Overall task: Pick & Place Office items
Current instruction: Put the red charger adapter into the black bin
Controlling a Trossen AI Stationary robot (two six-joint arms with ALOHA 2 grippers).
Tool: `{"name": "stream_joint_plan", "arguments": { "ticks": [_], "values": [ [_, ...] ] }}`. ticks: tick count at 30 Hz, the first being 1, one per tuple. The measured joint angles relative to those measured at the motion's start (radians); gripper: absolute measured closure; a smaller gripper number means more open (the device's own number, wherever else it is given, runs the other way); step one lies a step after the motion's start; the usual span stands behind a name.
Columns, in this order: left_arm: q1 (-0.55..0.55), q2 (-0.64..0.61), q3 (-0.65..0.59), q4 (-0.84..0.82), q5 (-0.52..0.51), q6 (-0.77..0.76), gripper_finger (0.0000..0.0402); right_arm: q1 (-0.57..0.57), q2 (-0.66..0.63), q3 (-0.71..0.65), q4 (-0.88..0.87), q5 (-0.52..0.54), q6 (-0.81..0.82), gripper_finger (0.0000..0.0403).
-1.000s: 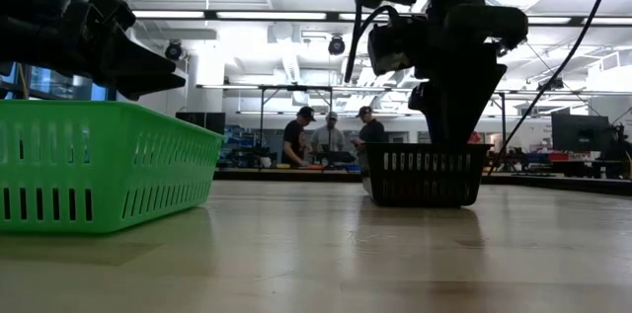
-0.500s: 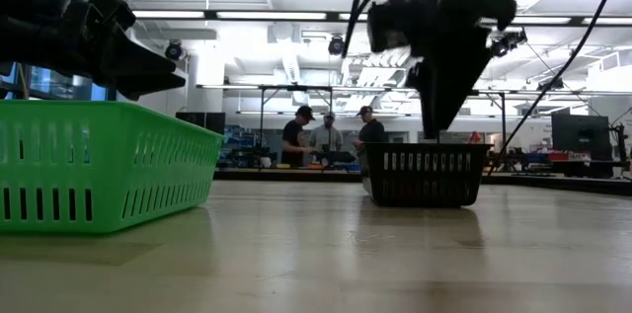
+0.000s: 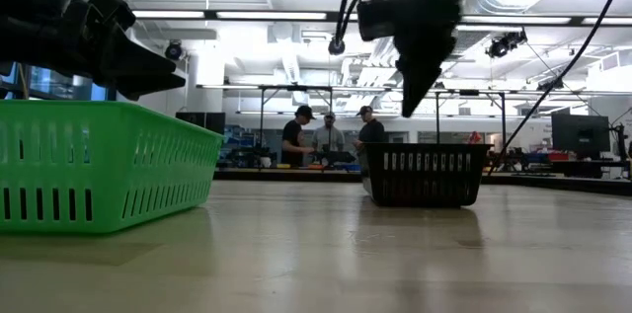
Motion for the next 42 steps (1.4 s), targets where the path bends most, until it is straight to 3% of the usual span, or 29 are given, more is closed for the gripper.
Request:
{"name": "stream_joint_plan", "arguments": {
  "ticks": [17,23,33,42],
  "values": [
    [0.0,0.0,0.0,0.0,-0.002,0.0,0.0149,-0.355,-0.014,0.0,-0.008,0.034,-0.018,0.0215],
    [0.0,0.0,0.0,0.0,-0.002,0.0,0.0149,-0.398,-0.008,0.0,0.045,0.035,-0.036,0.0212],
    [0.0,0.0,0.0,0.0,-0.002,0.0,0.0149,-0.42,-0.005,0.0,0.029,0.052,-0.07,0.0161],
    [0.0,0.0,0.0,0.0,-0.002,0.0,0.0149,-0.429,-0.005,-0.061,0.068,0.05,-0.096,0.0156]
  ]
}}
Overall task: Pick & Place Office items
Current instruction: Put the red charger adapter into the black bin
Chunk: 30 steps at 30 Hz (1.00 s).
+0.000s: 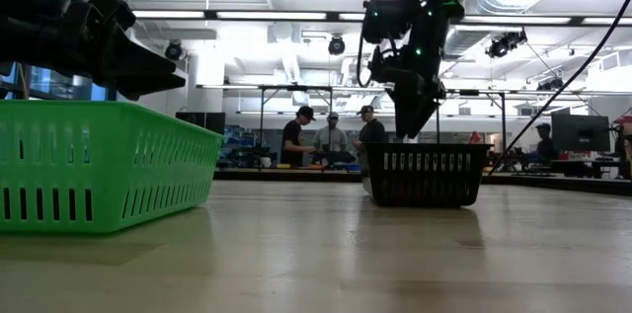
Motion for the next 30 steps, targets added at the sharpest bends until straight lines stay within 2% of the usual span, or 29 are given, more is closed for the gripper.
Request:
{"name": "stream_joint_plan", "arguments": {
  "ticks": [19,30],
  "values": [
    [0.0,0.0,0.0,0.0,0.0,0.0,0.0149,-0.039,0.0,-0.17,0.229,-0.025,-0.026,0.0156],
    [0.0,0.0,0.0,0.0,0.0,0.0,0.0149,-0.067,0.0,-0.19,0.304,-0.036,-0.03,0.0156]
  ]
}}
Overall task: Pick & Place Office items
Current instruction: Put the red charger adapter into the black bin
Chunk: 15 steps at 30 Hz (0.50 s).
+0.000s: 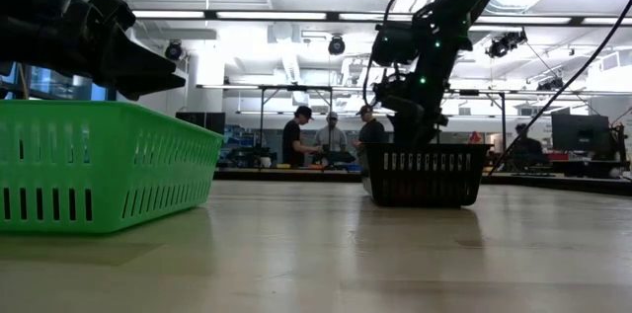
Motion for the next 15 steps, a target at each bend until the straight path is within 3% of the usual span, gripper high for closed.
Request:
{"name": "stream_joint_plan", "arguments": {
  "ticks": [15],
  "values": [
    [0.0,0.0,0.0,0.0,0.0,0.0,0.0149,0.0,0.062,0.0,0.079,0.01,-0.019,0.0156]
  ]
}}
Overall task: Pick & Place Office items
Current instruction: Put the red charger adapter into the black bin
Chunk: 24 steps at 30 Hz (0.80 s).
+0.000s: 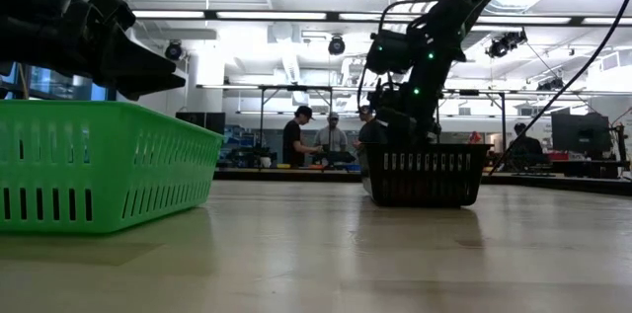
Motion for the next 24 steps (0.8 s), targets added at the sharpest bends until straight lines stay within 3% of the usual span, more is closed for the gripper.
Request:
{"name": "stream_joint_plan", "arguments": {
  "ticks": [7,24],
  "values": [
    [0.0,0.0,0.0,0.0,0.0,0.0,0.0149,0.0,0.0,0.0,-0.006,0.008,0.0,0.0161],
    [0.0,0.0,0.0,0.0,0.0,0.0,0.0149,0.0,0.0,0.0,-0.037,0.005,0.001,0.0244]
  ]
}}
